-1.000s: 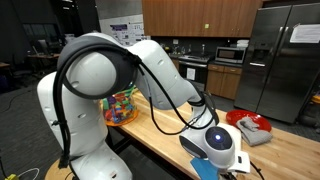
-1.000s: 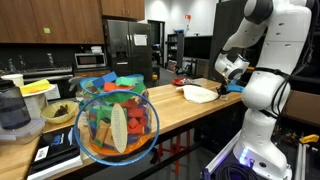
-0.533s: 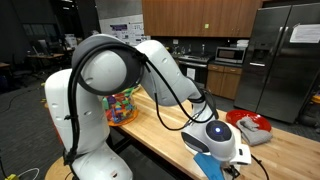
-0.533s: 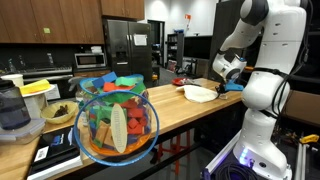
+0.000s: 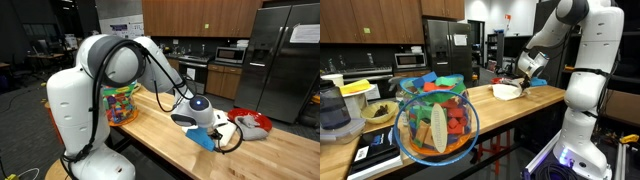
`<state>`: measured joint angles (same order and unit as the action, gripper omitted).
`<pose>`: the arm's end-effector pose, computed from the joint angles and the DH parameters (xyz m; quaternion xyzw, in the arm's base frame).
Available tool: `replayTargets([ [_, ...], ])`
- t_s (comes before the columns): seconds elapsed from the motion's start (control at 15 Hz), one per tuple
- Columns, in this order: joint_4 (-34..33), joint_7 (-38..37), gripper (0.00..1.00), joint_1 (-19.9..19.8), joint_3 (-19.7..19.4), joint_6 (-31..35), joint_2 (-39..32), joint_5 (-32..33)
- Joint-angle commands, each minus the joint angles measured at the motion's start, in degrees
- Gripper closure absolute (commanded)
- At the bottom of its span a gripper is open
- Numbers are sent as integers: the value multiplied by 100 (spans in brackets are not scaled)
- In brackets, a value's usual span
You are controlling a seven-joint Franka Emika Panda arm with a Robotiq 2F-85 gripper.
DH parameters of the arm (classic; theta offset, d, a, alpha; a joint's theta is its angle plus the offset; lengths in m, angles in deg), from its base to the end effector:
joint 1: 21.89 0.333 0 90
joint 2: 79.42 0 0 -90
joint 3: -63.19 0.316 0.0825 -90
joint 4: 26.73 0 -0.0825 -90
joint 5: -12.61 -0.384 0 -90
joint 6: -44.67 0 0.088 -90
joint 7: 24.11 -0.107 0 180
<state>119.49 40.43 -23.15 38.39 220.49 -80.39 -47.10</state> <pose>0.3833 -0.2645 0.2975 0.9491 -0.1678 0.2629 0.0448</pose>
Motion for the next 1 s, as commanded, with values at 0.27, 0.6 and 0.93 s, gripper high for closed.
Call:
replayTargets([
  [0.27, -691, -495, 99, 912, 904, 440, -335, 441],
  [0.6, -1214, -1134, 99, 1457, 1143, 480, -655, 1323],
  [0.93, -1542, -2247, 99, 1384, 1702, 480, -850, 3036],
])
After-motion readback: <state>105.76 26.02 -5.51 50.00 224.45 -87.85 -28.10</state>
